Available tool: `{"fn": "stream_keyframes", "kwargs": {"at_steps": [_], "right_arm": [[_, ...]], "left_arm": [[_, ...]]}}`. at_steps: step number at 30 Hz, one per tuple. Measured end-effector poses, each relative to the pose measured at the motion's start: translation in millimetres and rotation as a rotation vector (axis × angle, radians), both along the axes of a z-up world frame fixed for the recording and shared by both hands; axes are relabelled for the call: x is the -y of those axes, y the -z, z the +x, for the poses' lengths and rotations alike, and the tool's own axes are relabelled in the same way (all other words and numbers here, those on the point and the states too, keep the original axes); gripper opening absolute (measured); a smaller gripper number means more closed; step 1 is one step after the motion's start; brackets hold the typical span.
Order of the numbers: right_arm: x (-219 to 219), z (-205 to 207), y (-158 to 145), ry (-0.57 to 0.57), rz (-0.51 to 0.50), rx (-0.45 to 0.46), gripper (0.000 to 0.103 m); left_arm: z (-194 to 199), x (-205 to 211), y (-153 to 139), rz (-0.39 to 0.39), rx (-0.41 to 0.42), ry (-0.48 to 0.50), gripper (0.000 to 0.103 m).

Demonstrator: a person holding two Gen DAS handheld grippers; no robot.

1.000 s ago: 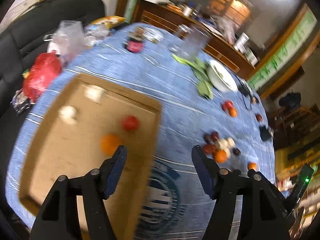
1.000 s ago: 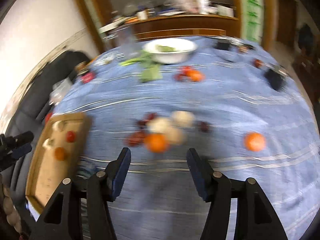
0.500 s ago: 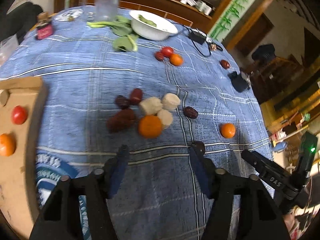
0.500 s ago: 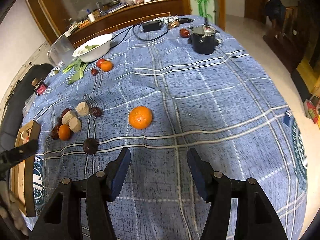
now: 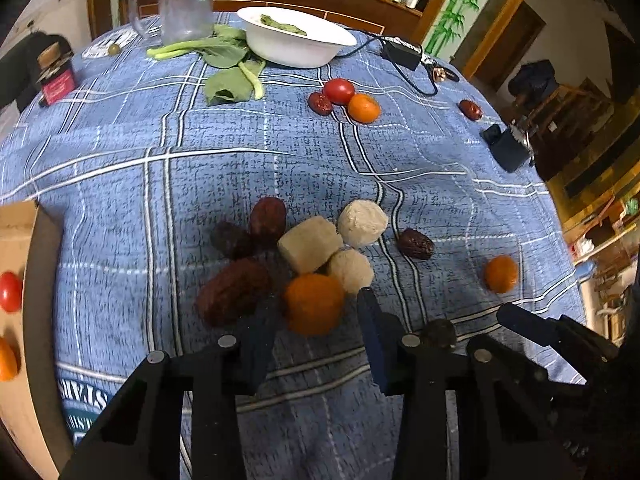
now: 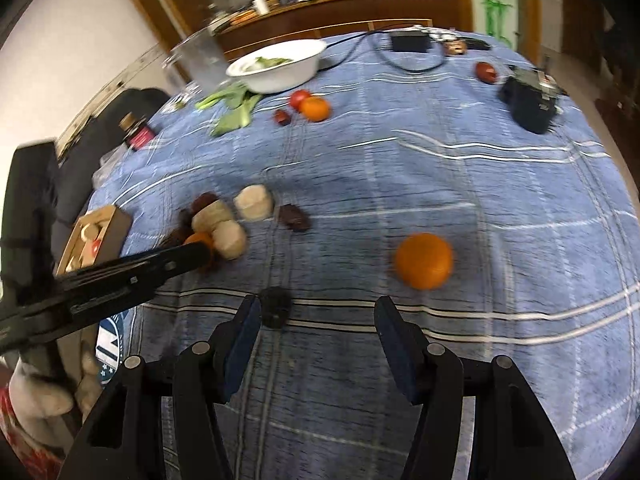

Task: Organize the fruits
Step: 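Grasp the large orange with the left tool while the right grasps the dark plum, then place the orange and dark plum into the cardboard box, opening both tools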

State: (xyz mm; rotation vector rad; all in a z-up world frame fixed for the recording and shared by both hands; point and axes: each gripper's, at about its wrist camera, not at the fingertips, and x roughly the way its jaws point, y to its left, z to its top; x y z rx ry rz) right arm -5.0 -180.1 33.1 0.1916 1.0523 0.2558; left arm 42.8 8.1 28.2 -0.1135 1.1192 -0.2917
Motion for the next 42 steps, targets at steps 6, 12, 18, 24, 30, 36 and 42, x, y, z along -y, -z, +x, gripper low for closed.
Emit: {"fn": "stream_keyframes", "kwargs": {"at_steps": [6, 12, 18, 24, 30, 36, 42], "right_arm": [[-19, 6, 10, -0.034, -0.030, -0.001, 0.059], [-35, 6, 17, -0.051, -0.096, 0.015, 0.043], [-41, 2, 11, -0.062, -0.091, 0.018, 0.028], [-45, -7, -4, -0.056, -0.070, 0.033, 0.027], [-69, -15, -17, -0.095, -0.053, 0.041, 0.022], [-70, -13, -29, -0.037, -0.088, 0.071, 0.022], [-23, -4, -3, 0.077, -0.064, -0.022, 0.025]], "left_arm": [[3, 1, 9, -0.011, -0.002, 0.012, 0.038], [0, -4, 8, -0.022, -0.009, -0.003, 0.031], [-10, -14, -3, -0.029, 0.004, -0.026, 0.031], [-29, -35, -22, -0.051, 0.028, -0.058, 0.031], [-55, -82, -42, -0.070, 0.055, -0.139, 0.031], [-76, -152, -53, -0.075, 0.064, -0.265, 0.031], [-88, -188, -49, -0.101, 0.065, -0.324, 0.031]]}}
